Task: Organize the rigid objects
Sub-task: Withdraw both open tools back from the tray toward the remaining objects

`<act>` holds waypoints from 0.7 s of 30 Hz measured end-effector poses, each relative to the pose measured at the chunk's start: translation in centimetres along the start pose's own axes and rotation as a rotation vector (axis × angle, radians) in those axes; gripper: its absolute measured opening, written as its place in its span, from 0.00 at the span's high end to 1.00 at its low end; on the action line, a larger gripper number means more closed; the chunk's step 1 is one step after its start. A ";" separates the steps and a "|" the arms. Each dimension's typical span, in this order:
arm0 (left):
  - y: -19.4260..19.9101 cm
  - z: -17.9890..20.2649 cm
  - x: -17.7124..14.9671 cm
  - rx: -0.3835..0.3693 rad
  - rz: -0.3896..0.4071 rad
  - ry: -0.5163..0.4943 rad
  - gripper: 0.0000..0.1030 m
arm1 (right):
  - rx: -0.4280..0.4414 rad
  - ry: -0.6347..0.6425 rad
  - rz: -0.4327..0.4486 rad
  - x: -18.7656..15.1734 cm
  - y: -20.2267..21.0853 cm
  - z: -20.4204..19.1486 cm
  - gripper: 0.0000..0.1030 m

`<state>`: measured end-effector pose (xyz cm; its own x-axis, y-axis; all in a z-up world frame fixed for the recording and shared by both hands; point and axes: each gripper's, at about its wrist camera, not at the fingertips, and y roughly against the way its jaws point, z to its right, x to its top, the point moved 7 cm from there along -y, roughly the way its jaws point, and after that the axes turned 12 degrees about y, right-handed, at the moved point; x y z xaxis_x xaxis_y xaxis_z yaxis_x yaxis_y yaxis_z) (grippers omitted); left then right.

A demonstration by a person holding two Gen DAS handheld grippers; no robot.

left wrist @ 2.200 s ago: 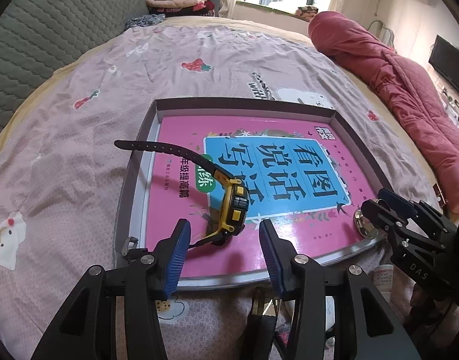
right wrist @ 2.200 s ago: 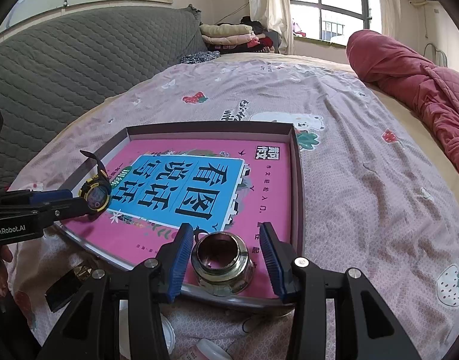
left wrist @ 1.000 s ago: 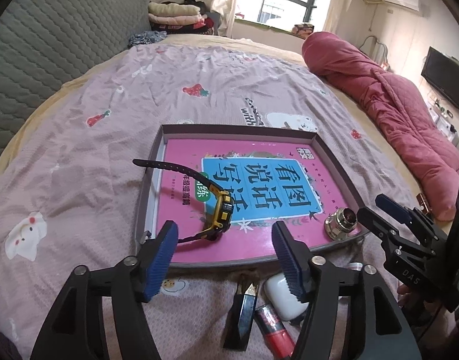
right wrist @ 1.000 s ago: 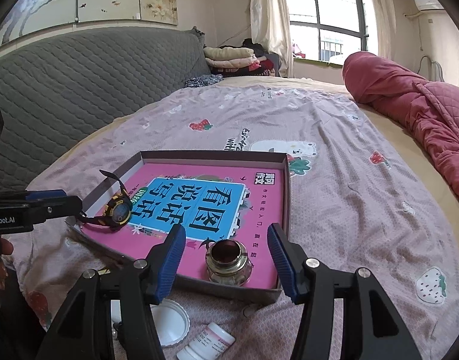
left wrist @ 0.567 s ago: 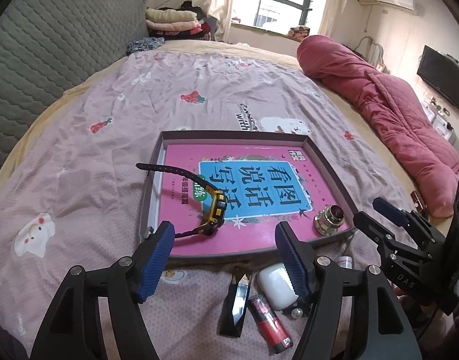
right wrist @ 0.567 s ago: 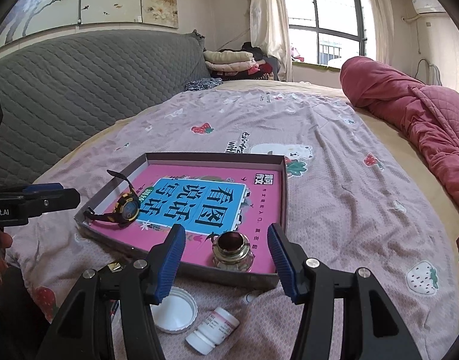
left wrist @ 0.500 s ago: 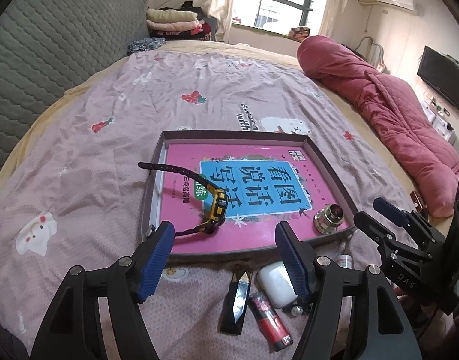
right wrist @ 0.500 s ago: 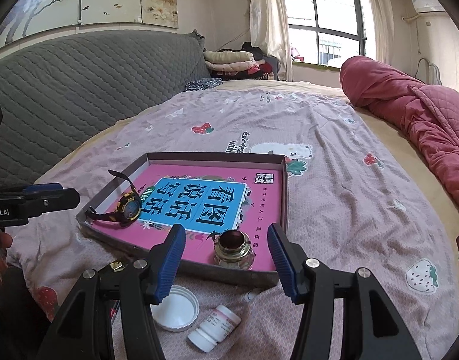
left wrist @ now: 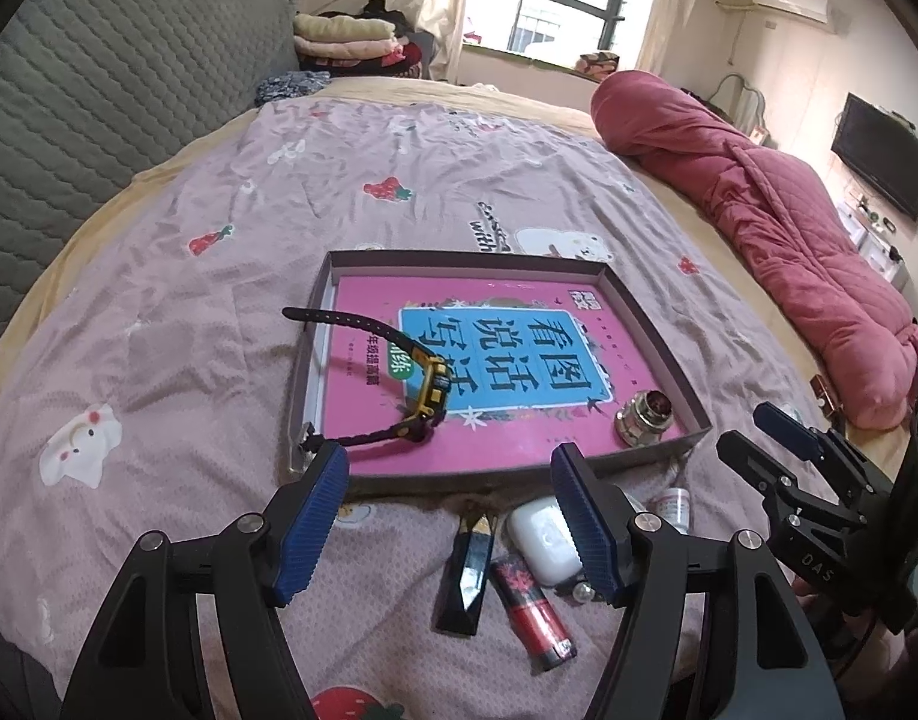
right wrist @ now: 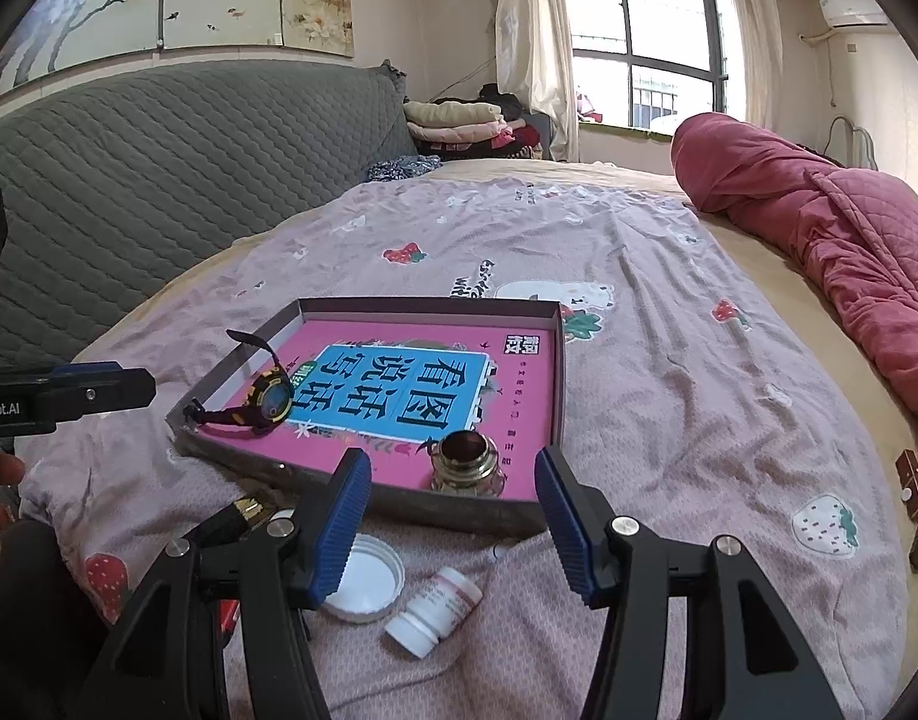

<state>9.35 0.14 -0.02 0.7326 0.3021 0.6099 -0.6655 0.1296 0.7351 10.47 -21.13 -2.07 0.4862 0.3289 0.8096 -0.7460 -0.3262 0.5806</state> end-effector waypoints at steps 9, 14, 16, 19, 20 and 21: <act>0.1 0.4 -1.7 0.000 -0.029 -0.011 0.30 | 0.008 0.013 -0.027 -1.1 0.9 -0.7 0.45; 0.1 0.6 -2.7 -0.007 -0.051 -0.014 0.30 | 0.019 0.030 -0.045 -1.6 1.1 -1.5 0.45; 0.1 0.7 -3.0 -0.007 -0.057 -0.014 0.30 | 0.020 0.038 -0.048 -1.7 1.2 -1.7 0.45; 0.1 0.8 -3.6 -0.010 -0.073 -0.011 0.30 | 0.022 0.039 -0.049 -1.7 1.3 -1.8 0.45; 0.1 0.9 -3.8 -0.011 -0.079 -0.014 0.30 | 0.020 0.040 -0.052 -1.7 1.4 -1.8 0.45; 0.1 0.9 -4.1 -0.009 -0.084 -0.019 0.30 | 0.021 0.039 -0.053 -1.8 1.4 -1.8 0.45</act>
<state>6.42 -1.97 -2.15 0.7884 0.2718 0.5519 -0.6028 0.1623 0.7812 7.76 -20.61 -2.85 0.5068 0.3805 0.7736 -0.7096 -0.3256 0.6249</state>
